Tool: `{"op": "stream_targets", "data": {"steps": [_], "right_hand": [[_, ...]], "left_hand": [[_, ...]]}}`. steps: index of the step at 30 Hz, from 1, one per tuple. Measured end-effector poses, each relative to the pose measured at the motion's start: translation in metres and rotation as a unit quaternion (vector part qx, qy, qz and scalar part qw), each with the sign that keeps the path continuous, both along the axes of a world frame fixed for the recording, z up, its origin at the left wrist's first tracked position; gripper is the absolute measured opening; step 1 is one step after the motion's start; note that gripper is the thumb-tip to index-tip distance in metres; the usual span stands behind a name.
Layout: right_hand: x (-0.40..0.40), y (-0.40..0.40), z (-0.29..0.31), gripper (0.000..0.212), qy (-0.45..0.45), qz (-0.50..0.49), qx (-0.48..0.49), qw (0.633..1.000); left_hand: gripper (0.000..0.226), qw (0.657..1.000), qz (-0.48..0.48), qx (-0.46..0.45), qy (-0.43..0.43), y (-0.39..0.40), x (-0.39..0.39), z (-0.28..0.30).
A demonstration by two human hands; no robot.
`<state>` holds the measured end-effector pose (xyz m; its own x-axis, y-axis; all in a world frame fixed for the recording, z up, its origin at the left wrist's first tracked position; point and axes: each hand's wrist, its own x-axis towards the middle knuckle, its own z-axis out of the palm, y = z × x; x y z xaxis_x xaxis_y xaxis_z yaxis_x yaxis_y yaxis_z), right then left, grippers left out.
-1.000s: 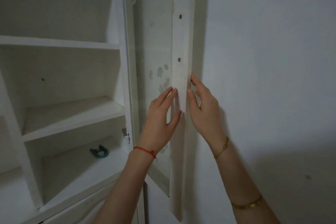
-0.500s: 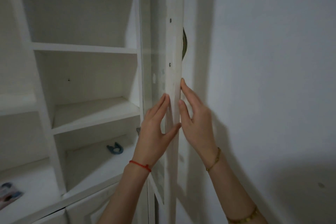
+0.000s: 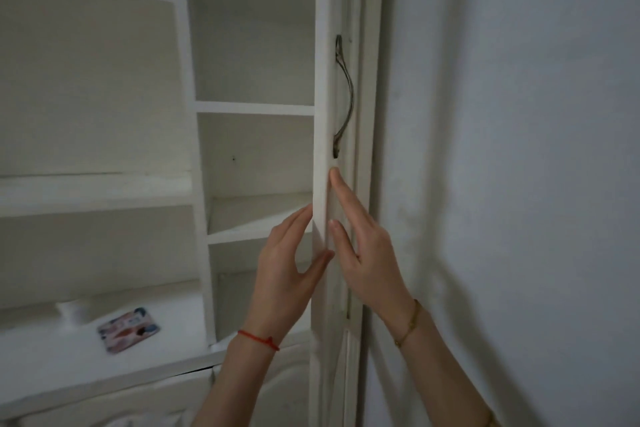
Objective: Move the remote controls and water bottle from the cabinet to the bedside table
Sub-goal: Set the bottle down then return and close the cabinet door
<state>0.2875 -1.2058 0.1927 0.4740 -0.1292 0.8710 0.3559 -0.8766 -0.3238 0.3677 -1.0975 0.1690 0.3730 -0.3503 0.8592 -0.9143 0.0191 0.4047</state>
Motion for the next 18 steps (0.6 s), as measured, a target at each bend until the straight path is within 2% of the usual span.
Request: {"op": "stream_targets", "data": {"steps": [9,14,18], "right_hand": [[0.071,0.027,-0.011,0.069,0.052,0.047,-0.005,0.997],[0.116,0.035,-0.008,0.073,0.086,0.051,-0.044,0.994],[0.163,0.038,-0.007,0.081,0.091,0.011,-0.102,0.991]], "left_hand": [[0.050,0.995,0.089,-0.029,0.019,0.032,0.050,-0.011],[0.064,0.992,0.117,-0.021,0.047,0.045,0.098,-0.018],[0.072,0.988,0.147,-0.010,0.055,0.051,0.145,-0.020]]}}
